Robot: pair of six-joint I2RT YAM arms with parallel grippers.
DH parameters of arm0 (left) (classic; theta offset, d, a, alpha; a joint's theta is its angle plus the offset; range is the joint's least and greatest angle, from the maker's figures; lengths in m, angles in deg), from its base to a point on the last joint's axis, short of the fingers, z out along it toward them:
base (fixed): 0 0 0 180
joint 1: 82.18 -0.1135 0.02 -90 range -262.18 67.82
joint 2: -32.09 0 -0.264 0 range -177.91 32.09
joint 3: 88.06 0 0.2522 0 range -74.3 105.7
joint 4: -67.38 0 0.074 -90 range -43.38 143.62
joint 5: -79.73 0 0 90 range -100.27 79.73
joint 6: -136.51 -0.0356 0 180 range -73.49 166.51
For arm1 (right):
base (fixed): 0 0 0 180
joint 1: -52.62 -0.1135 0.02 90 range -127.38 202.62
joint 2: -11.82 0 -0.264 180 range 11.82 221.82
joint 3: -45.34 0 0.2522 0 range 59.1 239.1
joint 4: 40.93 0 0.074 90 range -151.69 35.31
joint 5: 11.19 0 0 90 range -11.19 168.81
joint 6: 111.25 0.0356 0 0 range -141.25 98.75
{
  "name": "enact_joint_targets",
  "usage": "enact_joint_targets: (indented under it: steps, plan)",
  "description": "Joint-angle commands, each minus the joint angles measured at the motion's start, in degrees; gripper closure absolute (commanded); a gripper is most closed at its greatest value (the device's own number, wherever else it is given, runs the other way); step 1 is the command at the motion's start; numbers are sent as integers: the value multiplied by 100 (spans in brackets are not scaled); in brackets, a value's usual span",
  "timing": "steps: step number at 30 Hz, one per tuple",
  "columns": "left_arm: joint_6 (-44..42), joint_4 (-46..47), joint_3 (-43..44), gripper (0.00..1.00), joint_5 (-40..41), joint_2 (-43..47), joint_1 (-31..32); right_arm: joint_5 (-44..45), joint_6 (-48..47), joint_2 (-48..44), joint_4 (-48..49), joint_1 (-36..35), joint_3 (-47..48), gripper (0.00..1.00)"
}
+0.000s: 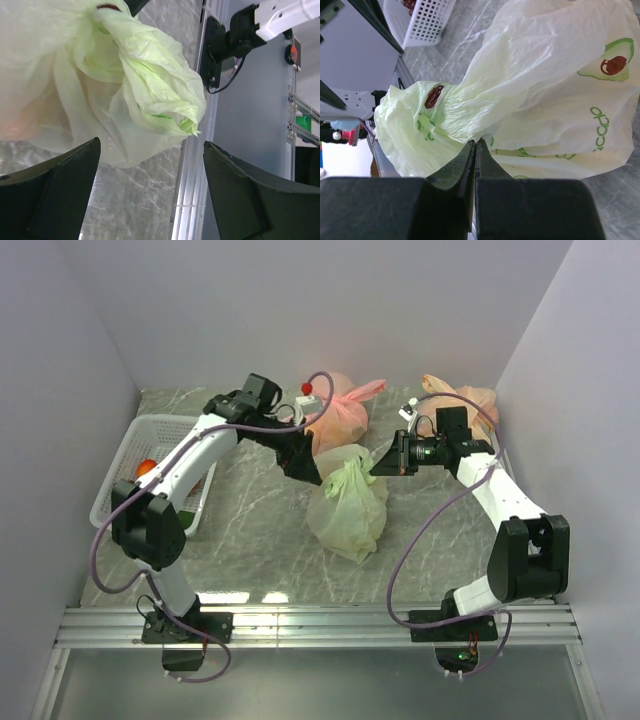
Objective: Place the fake fruits into the plastic bag and tie a complex knot
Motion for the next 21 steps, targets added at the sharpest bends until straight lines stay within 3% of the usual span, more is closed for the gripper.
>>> enact_joint_targets:
  steps: [1, 5, 6, 14, 17, 18, 20, 21]
  plan:
    - [-130, -545, 319, 11, 293, -338, 203, 24, -199, 46, -105, -55, 289, 100]
    - [177, -335, 591, 9, 416, -629, 396, 6, -251, 19, -166, -63, 281, 100]
    - [282, -256, 609, 1, 399, -673, 423, 15, -260, 2, -166, -64, 255, 100]
    - [1161, 552, 627, 1, -23, -1086, 546, -47, -260, -60, -131, -81, 228, 100]
    - [1364, 747, 557, 20, -155, -1200, 546, -56, -321, -42, -183, -72, 263, 100]
    - [1382, 730, 539, 38, -172, -1235, 546, -56, -365, -34, -218, -81, 307, 100]
    - [1259, 695, 443, 62, -199, -1227, 511, -47, -515, -7, -367, -64, 351, 100]
    - [1268, 860, 338, 93, -199, -1175, 433, -47, -576, 10, -429, -37, 412, 100]
